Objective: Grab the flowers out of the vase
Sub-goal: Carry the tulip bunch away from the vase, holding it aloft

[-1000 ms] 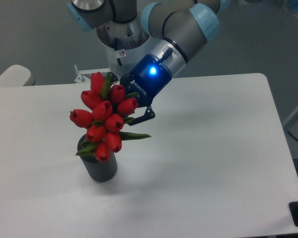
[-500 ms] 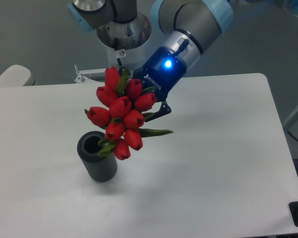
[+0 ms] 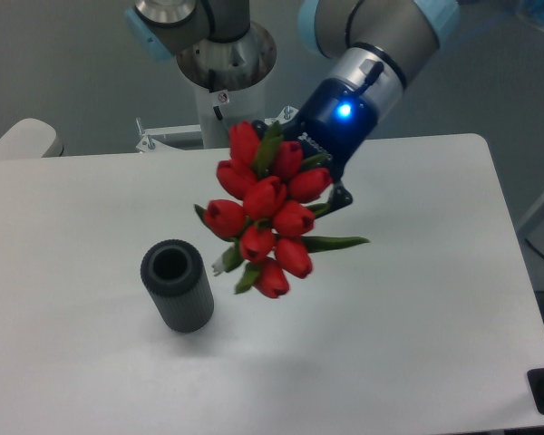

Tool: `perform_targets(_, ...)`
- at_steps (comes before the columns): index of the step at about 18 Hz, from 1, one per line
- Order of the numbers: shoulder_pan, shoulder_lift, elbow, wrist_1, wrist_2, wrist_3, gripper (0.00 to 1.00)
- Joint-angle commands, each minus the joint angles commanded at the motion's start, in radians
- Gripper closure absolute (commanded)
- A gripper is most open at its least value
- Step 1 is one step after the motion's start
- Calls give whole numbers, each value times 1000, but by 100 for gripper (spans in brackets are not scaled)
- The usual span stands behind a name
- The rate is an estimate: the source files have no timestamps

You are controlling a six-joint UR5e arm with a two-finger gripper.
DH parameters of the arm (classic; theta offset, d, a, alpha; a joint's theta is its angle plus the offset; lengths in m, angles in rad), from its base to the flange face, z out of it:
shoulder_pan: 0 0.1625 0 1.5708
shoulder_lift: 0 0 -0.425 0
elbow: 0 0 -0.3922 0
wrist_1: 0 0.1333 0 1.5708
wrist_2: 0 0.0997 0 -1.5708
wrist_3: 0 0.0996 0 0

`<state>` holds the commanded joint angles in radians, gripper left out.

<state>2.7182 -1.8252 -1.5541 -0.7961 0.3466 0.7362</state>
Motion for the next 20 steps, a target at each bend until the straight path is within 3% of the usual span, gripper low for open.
perform_targets(4,54,-71,46,-2,0,103,66)
perform_targets(12,144,-170,68,2,3,314,66)
perform_targets(15,149,-192,66,0,14,382,66)
perform_targets(20,138,-195,62,0,123,422,66)
